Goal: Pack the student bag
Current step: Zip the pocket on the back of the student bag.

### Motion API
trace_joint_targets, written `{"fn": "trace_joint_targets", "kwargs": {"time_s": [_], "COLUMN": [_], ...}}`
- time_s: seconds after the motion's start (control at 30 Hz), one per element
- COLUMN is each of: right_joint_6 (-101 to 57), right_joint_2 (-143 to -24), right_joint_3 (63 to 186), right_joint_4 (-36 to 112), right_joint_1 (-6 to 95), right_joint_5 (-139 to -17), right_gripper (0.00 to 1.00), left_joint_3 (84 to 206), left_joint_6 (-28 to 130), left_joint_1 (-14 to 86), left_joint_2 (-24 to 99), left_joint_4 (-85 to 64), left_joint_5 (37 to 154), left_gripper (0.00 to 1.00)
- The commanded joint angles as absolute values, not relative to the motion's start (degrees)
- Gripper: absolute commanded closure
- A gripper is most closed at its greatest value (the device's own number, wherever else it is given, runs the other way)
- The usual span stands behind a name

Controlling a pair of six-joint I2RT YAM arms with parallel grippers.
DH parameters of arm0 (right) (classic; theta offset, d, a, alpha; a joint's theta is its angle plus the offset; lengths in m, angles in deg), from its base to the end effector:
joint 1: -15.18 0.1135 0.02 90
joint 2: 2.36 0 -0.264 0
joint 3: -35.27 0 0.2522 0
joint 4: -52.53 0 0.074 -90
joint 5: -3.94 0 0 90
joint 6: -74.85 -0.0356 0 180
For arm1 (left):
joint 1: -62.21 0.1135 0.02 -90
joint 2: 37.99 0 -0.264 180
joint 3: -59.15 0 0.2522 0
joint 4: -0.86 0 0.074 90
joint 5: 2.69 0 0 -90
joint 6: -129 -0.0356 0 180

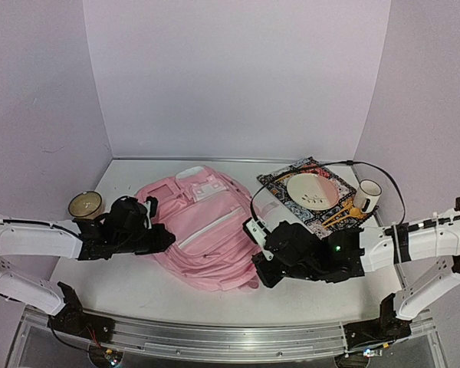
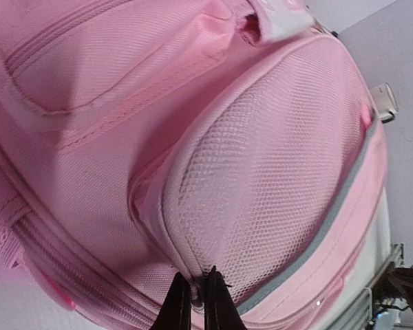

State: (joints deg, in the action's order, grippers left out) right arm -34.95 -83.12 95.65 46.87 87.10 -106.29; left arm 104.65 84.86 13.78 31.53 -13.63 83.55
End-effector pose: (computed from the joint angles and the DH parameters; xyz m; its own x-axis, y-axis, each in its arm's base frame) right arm 0.1081 0.2914 0.2391 -0.3977 -0.1940 -0.8968 -0.7024 0.6932 0.1615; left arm 0.1634 -0.1808 0.1900 -0.7990 -0.1783 -0.5742 0.1997 0.8221 -0.5331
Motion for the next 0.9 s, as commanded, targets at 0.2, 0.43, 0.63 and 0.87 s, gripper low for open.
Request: {"fn": "trace_joint_targets", "kwargs": {"time_s": [0.2,0.43,0.63,0.87], "right_joint_6": [-35.4,-24.9,-11.2,-5.3], "right_joint_2": [-85.4,-95.1,-102.7,-108.5], "right_joint_3": [98.7,106.2,114.5,120.3], "right_joint_4": [47.8,57.3,57.8,56.2], "right_joint_1": [87.7,87.7,87.7,86.7], "right_joint_5": [-100.4,-98.5,-100.8,-101.9], "right_gripper": [1.00,0.66,0.57,0.51], "left_joint_3": [113.0,112.3,112.3,112.5], "left_joint_6": [71.1,71.0,71.2,71.1], "left_joint_1": [22.5,22.5,22.5,22.5], "left_joint_2": [37.5,35.4,34.5,34.2], "left_joint_4": [-23.3,-23.3,-23.3,-23.4], "left_joint_5": [83.6,87.1,90.1,91.2], "left_gripper": [1.00,1.00,1.00,1.00]}}
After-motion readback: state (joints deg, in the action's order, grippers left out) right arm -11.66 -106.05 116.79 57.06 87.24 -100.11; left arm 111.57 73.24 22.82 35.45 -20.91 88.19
